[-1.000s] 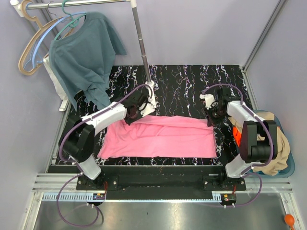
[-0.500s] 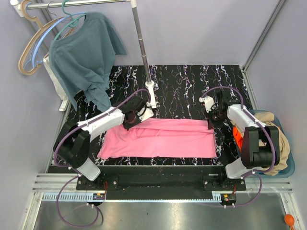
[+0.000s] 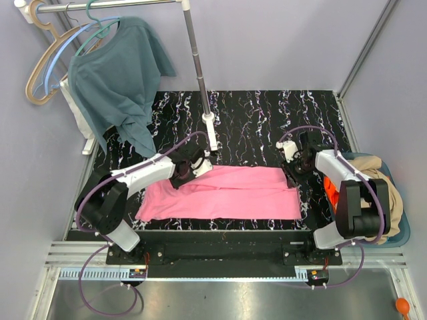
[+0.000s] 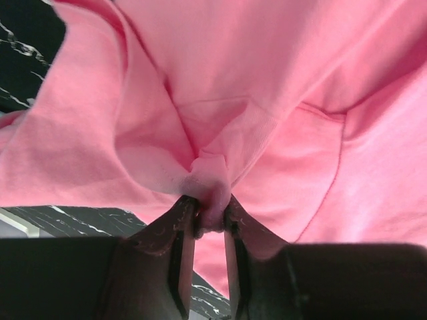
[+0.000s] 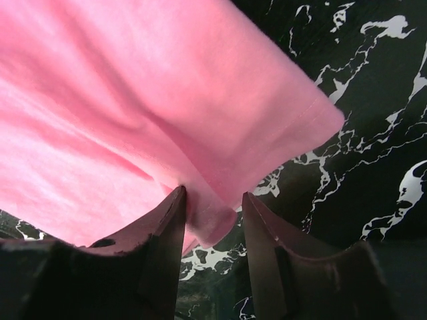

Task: Fold and stack the t-shirts
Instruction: Fold the tshirt

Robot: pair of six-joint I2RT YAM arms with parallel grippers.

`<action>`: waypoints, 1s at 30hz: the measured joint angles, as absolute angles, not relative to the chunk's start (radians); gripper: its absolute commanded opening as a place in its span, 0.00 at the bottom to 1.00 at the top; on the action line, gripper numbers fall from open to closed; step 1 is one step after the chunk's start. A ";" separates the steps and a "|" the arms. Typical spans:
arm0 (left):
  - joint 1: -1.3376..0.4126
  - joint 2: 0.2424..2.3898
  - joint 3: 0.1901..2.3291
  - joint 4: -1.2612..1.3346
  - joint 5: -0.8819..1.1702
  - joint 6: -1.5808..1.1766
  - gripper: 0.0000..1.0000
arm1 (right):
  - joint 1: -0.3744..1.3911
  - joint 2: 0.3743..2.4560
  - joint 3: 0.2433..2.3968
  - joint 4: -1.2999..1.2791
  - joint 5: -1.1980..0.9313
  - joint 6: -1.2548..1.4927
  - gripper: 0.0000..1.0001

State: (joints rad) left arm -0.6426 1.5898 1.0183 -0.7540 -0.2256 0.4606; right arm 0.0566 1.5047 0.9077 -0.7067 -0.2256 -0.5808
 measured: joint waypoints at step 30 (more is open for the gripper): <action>-0.686 1.577 0.971 -0.798 -0.223 0.443 0.41 | 0.077 1.460 0.973 -0.735 -0.191 -0.585 0.51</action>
